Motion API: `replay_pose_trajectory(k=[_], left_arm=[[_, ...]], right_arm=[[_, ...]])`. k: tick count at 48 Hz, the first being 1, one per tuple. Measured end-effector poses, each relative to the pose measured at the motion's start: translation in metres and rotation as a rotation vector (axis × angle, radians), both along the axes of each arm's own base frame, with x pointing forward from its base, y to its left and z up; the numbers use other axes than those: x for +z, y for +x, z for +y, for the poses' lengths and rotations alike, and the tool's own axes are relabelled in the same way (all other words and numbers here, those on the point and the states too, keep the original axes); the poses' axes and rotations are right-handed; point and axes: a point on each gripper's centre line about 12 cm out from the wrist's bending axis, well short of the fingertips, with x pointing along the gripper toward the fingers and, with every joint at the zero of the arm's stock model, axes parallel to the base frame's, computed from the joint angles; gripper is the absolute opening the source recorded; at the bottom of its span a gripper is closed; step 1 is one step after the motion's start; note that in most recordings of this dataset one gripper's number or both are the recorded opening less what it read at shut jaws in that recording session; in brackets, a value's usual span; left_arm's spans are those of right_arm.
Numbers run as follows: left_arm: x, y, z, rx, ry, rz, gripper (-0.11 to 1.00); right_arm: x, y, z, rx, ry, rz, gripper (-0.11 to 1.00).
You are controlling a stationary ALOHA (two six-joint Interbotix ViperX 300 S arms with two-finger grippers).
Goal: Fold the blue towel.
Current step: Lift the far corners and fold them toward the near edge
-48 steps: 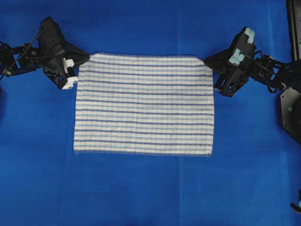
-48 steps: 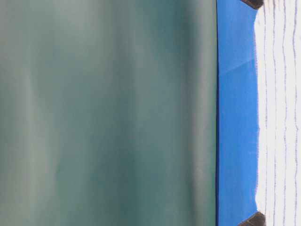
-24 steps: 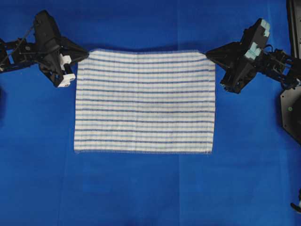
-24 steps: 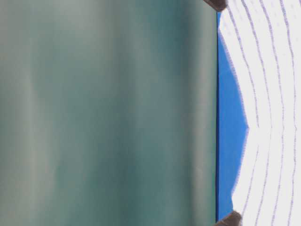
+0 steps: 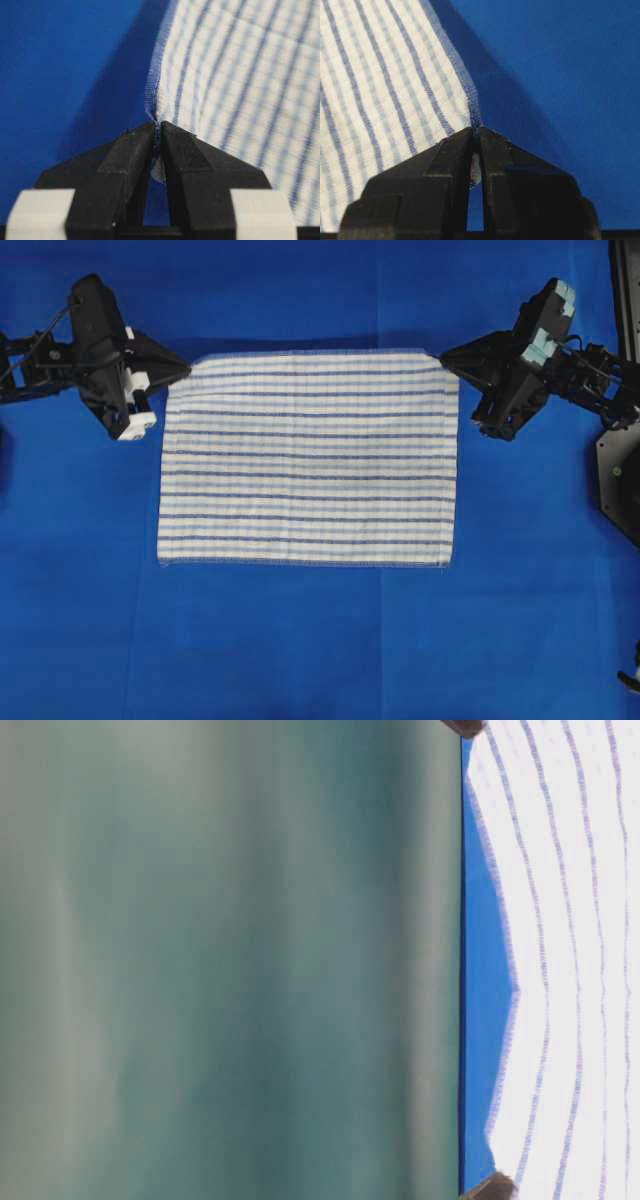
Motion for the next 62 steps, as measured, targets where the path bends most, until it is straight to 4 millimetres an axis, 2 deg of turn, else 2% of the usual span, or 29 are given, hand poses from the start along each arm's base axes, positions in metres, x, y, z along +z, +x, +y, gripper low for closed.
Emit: replay_pose_trajectory(k=[18, 29, 46, 62], left_arm=[[0.034, -0.010, -0.046, -0.130, -0.019, -0.142, 0.05], [0.037, -0.014, -0.072, -0.205, -0.074, -0.169, 0.05], [0.037, -0.014, -0.113, -0.343, -0.142, -0.176, 0.05], [0.028, -0.006, -0.132, -0.400, -0.164, -0.129, 0.05]], right_arm=[[0.024, -0.006, 0.039, 0.097, 0.074, -0.085, -0.02], [0.035, -0.011, 0.069, 0.176, 0.139, -0.147, -0.02], [0.029, -0.010, 0.109, 0.259, 0.254, -0.140, -0.02], [0.010, 0.003, 0.137, 0.284, 0.304, -0.052, -0.02]])
